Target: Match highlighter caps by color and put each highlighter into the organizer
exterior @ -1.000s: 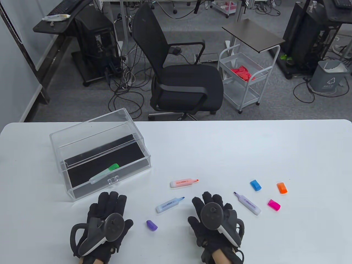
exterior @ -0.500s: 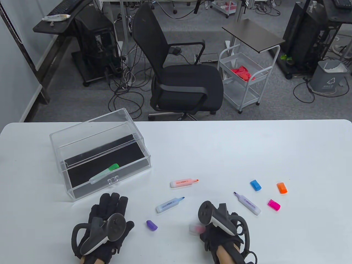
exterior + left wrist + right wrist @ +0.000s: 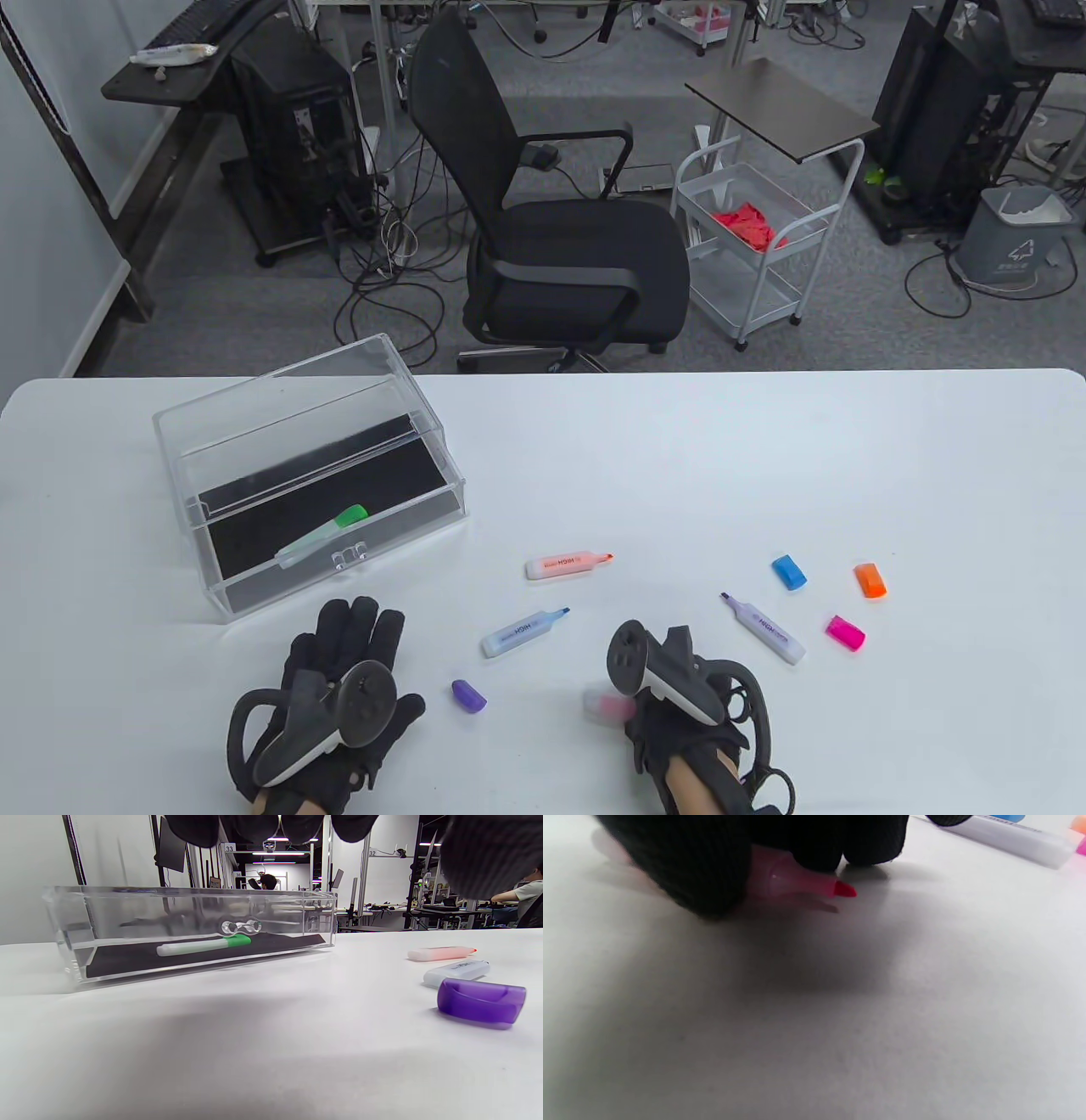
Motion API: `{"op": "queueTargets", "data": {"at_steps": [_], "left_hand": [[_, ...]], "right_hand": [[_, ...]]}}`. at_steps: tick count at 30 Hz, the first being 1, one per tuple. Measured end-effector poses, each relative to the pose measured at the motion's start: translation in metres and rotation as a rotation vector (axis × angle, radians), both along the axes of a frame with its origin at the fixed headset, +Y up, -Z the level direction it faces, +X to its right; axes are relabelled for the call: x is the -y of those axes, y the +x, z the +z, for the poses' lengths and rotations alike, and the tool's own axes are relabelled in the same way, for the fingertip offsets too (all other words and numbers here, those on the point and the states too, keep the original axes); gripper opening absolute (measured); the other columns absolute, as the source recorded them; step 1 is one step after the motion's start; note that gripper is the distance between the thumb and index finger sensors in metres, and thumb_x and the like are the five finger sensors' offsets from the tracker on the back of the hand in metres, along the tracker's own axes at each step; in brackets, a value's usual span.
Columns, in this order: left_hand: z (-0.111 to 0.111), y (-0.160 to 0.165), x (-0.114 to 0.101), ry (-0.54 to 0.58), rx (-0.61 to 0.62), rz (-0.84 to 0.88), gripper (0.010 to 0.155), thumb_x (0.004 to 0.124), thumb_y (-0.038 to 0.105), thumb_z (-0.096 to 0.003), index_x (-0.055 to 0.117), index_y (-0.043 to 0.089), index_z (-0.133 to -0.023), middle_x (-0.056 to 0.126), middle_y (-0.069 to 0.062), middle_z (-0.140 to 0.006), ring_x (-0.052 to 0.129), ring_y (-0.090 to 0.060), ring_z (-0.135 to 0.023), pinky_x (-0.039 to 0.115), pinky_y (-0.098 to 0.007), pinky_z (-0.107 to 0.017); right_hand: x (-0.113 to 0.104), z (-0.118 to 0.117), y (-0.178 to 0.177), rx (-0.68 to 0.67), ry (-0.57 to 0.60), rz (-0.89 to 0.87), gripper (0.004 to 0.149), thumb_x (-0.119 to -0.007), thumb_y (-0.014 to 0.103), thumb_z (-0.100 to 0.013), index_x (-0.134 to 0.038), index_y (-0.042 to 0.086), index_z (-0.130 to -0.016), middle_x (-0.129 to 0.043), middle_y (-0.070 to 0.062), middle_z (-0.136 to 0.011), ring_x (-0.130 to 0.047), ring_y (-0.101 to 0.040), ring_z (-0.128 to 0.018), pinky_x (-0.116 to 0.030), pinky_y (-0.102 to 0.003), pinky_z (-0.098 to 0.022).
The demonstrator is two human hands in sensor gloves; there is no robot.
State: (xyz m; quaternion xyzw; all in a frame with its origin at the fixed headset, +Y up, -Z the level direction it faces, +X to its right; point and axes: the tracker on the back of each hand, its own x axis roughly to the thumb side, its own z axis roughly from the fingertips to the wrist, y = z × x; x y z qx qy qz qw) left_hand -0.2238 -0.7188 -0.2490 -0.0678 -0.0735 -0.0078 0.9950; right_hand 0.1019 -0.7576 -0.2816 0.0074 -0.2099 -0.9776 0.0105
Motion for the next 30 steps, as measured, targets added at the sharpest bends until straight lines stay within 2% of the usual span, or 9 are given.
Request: {"op": "queueTargets", "data": {"at_steps": [4, 8, 12, 17, 24, 30], "left_hand": [[0.002, 0.003, -0.002, 0.009, 0.014, 0.003, 0.092, 0.062, 0.077, -0.0431, 0.014, 0.038, -0.112, 0.012, 0.008, -0.12, 0.019, -0.029, -0.119, 0.036, -0.055, -0.084], [0.003, 0.009, -0.001, 0.006, 0.035, -0.008, 0.092, 0.063, 0.077, -0.0431, 0.015, 0.038, -0.112, 0.014, 0.008, -0.121, 0.021, -0.029, -0.12, 0.038, -0.055, -0.084], [0.006, 0.017, -0.001, 0.021, 0.075, -0.007, 0.092, 0.064, 0.076, -0.0429, 0.018, 0.037, -0.112, 0.021, 0.008, -0.121, 0.029, -0.029, -0.121, 0.045, -0.054, -0.084], [0.013, 0.03, -0.005, 0.086, 0.154, 0.026, 0.09, 0.067, 0.075, -0.0423, 0.027, 0.036, -0.113, 0.037, 0.008, -0.121, 0.052, -0.029, -0.119, 0.06, -0.054, -0.08], [0.021, 0.05, -0.008, 0.165, 0.244, -0.001, 0.088, 0.071, 0.073, -0.0414, 0.035, 0.036, -0.112, 0.048, 0.008, -0.118, 0.067, -0.027, -0.115, 0.069, -0.053, -0.077], [0.024, 0.062, -0.008, 0.185, 0.275, -0.01, 0.086, 0.074, 0.071, -0.0411, 0.041, 0.035, -0.111, 0.057, 0.008, -0.115, 0.077, -0.025, -0.11, 0.076, -0.051, -0.073]], "right_hand": [[-0.003, 0.0, -0.002, -0.013, 0.024, -0.052, 0.059, -0.082, 0.034, -0.044, -0.056, 0.02, -0.094, -0.065, -0.019, -0.102, -0.064, -0.045, -0.097, -0.045, -0.07, -0.07], [-0.007, 0.0, -0.006, -0.043, 0.09, -0.067, 0.059, -0.08, 0.034, -0.044, -0.054, 0.018, -0.094, -0.075, -0.013, -0.095, -0.076, -0.039, -0.092, -0.05, -0.068, -0.07], [-0.016, 0.005, -0.016, -0.105, 0.165, -0.143, 0.058, -0.077, 0.035, -0.044, -0.055, 0.02, -0.095, -0.077, -0.01, -0.092, -0.078, -0.035, -0.088, -0.051, -0.065, -0.069], [-0.032, 0.019, -0.038, -0.219, 0.283, -0.297, 0.056, -0.078, 0.037, -0.043, -0.061, 0.021, -0.094, -0.082, -0.009, -0.088, -0.082, -0.033, -0.084, -0.055, -0.064, -0.067], [-0.045, 0.038, -0.065, -0.337, 0.405, -0.443, 0.054, -0.082, 0.039, -0.041, -0.068, 0.023, -0.091, -0.088, -0.009, -0.084, -0.086, -0.032, -0.081, -0.058, -0.062, -0.066], [-0.047, 0.046, -0.075, -0.366, 0.405, -0.503, 0.054, -0.083, 0.039, -0.041, -0.069, 0.023, -0.09, -0.088, -0.009, -0.084, -0.086, -0.031, -0.081, -0.058, -0.062, -0.066]]}}
